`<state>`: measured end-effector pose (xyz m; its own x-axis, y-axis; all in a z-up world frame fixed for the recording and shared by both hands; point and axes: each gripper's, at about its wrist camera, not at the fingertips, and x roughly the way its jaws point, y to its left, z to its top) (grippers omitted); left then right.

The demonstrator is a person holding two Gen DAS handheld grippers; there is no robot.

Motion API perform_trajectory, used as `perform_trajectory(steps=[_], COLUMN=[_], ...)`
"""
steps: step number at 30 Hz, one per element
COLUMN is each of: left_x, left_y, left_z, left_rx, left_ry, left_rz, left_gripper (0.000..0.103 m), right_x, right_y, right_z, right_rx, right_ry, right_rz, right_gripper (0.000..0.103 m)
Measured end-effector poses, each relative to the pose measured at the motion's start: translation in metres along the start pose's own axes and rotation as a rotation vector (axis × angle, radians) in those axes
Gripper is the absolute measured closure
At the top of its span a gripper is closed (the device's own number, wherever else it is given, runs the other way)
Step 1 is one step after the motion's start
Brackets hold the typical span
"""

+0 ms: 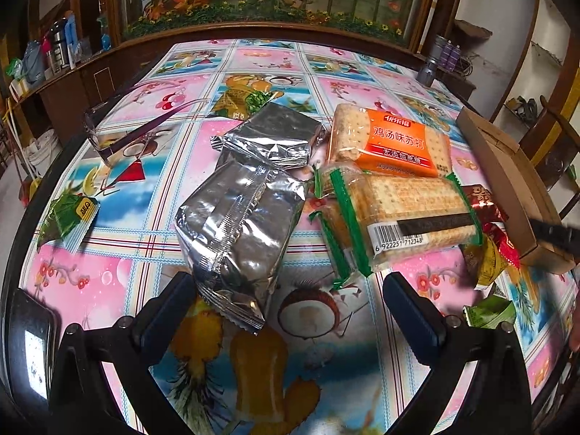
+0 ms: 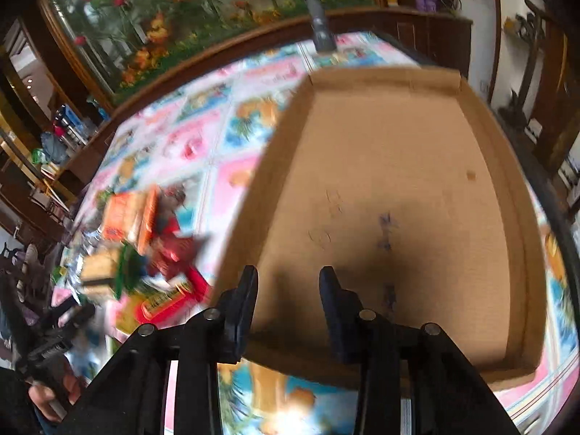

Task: Organize snacks
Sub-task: 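Grasp the rim of the empty cardboard tray with the right tool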

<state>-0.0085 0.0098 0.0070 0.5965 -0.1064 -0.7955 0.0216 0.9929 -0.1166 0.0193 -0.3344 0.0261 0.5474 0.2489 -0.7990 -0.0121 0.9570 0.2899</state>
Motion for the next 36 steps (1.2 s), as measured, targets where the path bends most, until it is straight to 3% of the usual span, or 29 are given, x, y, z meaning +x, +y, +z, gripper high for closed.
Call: perform_trajectory(steps=[7,9,11,14,19,24,26,27,29,36], left_x=[-0.003,-0.005,-0.007,-0.009,-0.008,-0.008,-0.009,-0.009,-0.01,-0.026], left_y=[0.002,0.002,0.002,0.004,0.007,0.003,0.003,0.003,0.003,0.003], left_z=[0.002,0.002,0.003,0.003,0.004,0.004,0.004,0.004,0.003,0.005], left_rx=[-0.021,-0.022,-0.023,-0.037,-0.049,-0.033,-0.031,-0.032,-0.032,-0.04], left_ry=[-0.011,-0.018,-0.032,-0.039,-0.029,-0.034,-0.034,-0.035,-0.038,-0.103], left_rz=[-0.025,-0.029,-0.031,-0.035,-0.047,-0.044,-0.044,-0.046,-0.047,-0.105], left_gripper=[0.0,0.0,0.0,0.0,0.0,0.0,0.0,0.0,0.0,0.0], right_x=[-0.022,-0.022,-0.016,0.003,0.023,0.036,0.042,0.045,0.047,0.044], right_y=[0.025,0.05,0.065,0.072,0.071,0.08,0.085,0.087,0.091,0.093], right_z=[-0.006,-0.006,-0.008,-0.015,-0.013,-0.004,-0.001,0.0,0.002,-0.005], right_rx=[-0.053,-0.117,-0.152,-0.073,0.053,0.06,0.039,0.028,-0.004,-0.026], right_ry=[-0.013,-0.018,0.012,0.097,0.146,0.153,0.155,0.152,0.132,0.125], right_rz=[0.168,0.216,0.24,0.309,0.262,0.17,0.136,0.114,0.064,0.153], right_gripper=[0.065,0.064,0.064,0.064,0.064,0.064,0.059,0.051,0.05,0.05])
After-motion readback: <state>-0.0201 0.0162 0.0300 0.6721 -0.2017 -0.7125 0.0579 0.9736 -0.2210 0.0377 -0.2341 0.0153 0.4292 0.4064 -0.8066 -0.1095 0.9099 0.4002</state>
